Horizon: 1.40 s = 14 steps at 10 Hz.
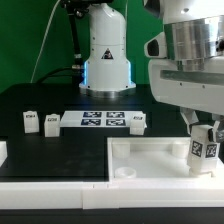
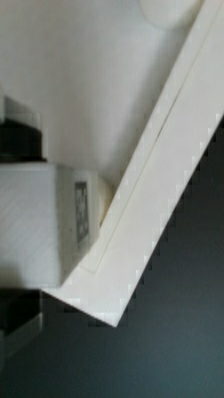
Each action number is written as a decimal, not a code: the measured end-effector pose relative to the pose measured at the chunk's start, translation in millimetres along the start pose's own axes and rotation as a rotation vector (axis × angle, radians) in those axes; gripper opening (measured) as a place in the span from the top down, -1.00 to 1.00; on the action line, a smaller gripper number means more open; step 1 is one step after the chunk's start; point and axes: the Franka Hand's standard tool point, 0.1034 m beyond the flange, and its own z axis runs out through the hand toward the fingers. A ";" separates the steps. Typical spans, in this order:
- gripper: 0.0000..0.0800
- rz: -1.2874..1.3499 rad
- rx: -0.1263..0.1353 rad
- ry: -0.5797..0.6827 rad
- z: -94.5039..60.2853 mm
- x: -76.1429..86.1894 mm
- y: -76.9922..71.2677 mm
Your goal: Assemble one leg
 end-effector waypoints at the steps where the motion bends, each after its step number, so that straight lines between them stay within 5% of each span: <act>1: -0.04 -0.050 0.000 0.000 0.2 -0.6 -0.1; 2: -0.04 -0.105 -0.002 0.000 0.1 -1.1 -0.3; 4: -0.57 -0.373 -0.015 -0.010 -0.6 -1.9 -1.8; 11: -0.62 -1.313 -0.138 0.004 4.1 1.6 2.1; 14: -0.59 -1.417 -0.139 -0.005 3.5 1.4 1.2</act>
Offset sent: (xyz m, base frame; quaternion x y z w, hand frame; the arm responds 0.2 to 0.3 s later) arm 0.0078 -0.0039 0.0010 -0.0319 0.0010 -0.3264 0.9447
